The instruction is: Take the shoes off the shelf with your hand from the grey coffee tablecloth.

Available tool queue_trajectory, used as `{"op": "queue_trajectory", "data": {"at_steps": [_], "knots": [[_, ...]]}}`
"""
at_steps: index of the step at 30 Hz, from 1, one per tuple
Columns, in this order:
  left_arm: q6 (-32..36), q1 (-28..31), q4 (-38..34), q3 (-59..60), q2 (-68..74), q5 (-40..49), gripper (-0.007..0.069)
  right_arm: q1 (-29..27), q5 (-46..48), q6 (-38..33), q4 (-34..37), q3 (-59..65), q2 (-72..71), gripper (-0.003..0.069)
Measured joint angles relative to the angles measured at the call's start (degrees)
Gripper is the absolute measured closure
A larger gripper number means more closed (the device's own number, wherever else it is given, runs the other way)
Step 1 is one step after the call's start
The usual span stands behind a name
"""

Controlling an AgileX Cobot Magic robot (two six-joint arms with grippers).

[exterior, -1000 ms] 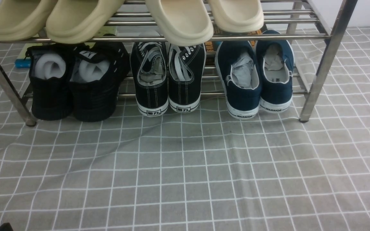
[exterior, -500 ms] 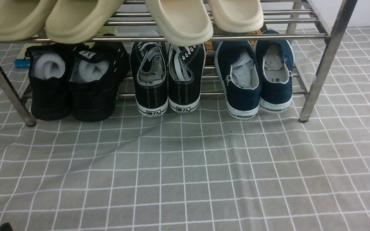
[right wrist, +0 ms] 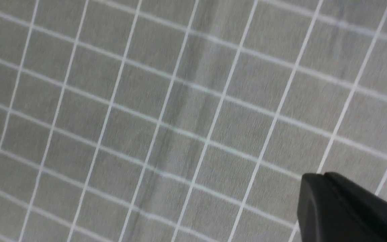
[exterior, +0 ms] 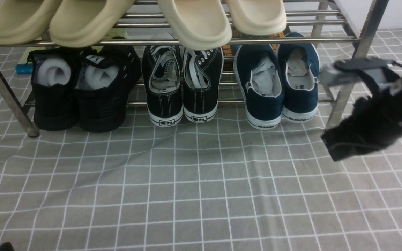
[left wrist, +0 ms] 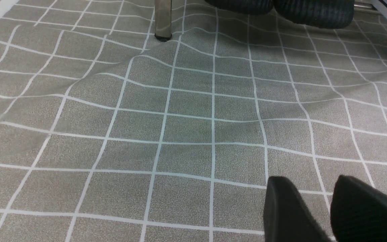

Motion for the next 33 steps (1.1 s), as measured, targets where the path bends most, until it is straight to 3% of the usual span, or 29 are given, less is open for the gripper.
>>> {"op": "queue_trajectory", "data": {"at_steps": [5, 7, 8, 14, 18, 27, 33], "knots": [[0.0, 0.0, 0.0, 0.0, 0.0, 0.0, 0.0384, 5.57, 1.95, 9.33, -9.79, -11.62, 7.59, 0.0599], [0.0, 0.0, 0.0, 0.0, 0.0, 0.0, 0.0384, 8.6, 2.08, 14.45, -14.87, -18.32, 11.66, 0.0537], [0.0, 0.0, 0.0, 0.0, 0.0, 0.0, 0.0384, 8.6, 2.08, 14.71, -15.19, -18.32, 11.66, 0.0537], [0.0, 0.0, 0.0, 0.0, 0.0, 0.0, 0.0384, 12.63, -2.1, 16.98, -18.95, -26.45, 17.21, 0.032], [0.0, 0.0, 0.0, 0.0, 0.0, 0.0, 0.0384, 12.74, -7.04, 17.26, -20.43, -26.74, 20.72, 0.0231], [0.0, 0.0, 0.0, 0.0, 0.0, 0.0, 0.0384, 12.68, -13.49, 18.29, -26.04, -26.74, 26.01, 0.0216], [0.0, 0.0, 0.0, 0.0, 0.0, 0.0, 0.0384, 12.68, -13.91, 22.47, -30.84, -26.74, 28.85, 0.0314]]}}
